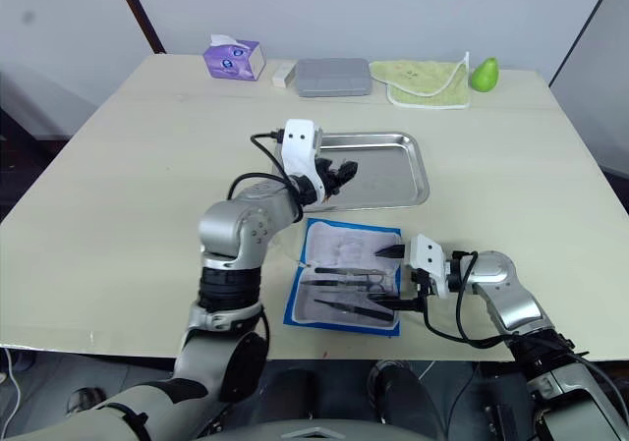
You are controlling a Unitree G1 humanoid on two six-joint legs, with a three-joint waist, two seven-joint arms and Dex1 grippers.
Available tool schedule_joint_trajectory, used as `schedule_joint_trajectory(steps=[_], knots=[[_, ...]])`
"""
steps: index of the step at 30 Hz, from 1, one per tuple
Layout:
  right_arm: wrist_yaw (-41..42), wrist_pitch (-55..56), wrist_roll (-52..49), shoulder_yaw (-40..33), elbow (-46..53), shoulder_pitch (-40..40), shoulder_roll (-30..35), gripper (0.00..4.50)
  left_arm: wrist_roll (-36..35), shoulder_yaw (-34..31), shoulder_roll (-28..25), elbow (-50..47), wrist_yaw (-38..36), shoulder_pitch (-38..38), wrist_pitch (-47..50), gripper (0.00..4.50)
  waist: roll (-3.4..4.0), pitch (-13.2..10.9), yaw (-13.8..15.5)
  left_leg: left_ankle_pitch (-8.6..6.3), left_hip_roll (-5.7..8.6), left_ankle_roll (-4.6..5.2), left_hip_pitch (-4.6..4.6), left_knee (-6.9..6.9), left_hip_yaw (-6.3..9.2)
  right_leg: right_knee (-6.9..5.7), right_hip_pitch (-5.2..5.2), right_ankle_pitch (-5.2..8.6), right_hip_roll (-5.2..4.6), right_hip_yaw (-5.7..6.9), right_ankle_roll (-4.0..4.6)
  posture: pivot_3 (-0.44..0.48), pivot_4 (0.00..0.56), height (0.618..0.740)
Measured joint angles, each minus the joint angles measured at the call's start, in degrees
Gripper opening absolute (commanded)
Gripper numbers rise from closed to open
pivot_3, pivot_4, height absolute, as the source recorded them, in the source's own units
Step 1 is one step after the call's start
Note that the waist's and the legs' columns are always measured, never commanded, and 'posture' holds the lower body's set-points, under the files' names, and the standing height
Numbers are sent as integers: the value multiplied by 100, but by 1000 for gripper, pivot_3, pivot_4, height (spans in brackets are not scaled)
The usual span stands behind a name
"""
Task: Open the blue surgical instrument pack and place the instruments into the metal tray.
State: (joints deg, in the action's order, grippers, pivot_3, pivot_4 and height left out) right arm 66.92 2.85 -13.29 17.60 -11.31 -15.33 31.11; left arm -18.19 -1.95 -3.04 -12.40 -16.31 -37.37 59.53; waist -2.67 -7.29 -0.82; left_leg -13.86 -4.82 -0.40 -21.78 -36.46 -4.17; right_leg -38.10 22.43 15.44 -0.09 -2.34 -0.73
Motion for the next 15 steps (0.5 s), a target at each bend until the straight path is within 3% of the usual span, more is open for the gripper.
schedule_joint_trajectory(steps=[2,3,7,11,14,15], knots=[[0,0,0,-5,0,2,-1,4500,-141,-2,-114,-140,-241,94,-28,3048,1,-1,-1,0,0,0,0,0,0,1,0,0,0,0,0,0,150,740],[-2,3,-4,-15,1,8,-11,4500,-676,63,-658,-669,-1142,477,-158,3048,11,-7,-7,0,0,0,0,0,1,1,0,0,-2,-1,0,0,150,740],[-18,4,-3,-28,-2,26,-39,4500,-1147,121,-1538,-1013,-2222,881,-414,3048,16,-9,-12,0,-2,1,5,-1,2,2,0,2,0,-2,1,0,150,740],[-21,7,1,-58,-8,44,-39,4500,-1463,21,-2669,-1001,-3787,1484,-1339,3048,9,-12,0,0,-4,2,3,-3,4,6,0,14,-3,-2,22,0,150,740],[-27,14,-1,-60,-5,56,-68,4500,-1497,-9,-3187,-892,-4434,1786,-1757,3675,16,-13,-9,0,-7,3,6,-2,5,7,2,15,-4,-8,23,0,150,740],[-29,29,-2,-66,-1,62,-68,4500,-1531,-94,-3418,-791,-4806,2035,-1982,4137,20,-16,-12,-1,-9,3,5,-1,6,9,4,15,-5,-8,23,0,150,740]])
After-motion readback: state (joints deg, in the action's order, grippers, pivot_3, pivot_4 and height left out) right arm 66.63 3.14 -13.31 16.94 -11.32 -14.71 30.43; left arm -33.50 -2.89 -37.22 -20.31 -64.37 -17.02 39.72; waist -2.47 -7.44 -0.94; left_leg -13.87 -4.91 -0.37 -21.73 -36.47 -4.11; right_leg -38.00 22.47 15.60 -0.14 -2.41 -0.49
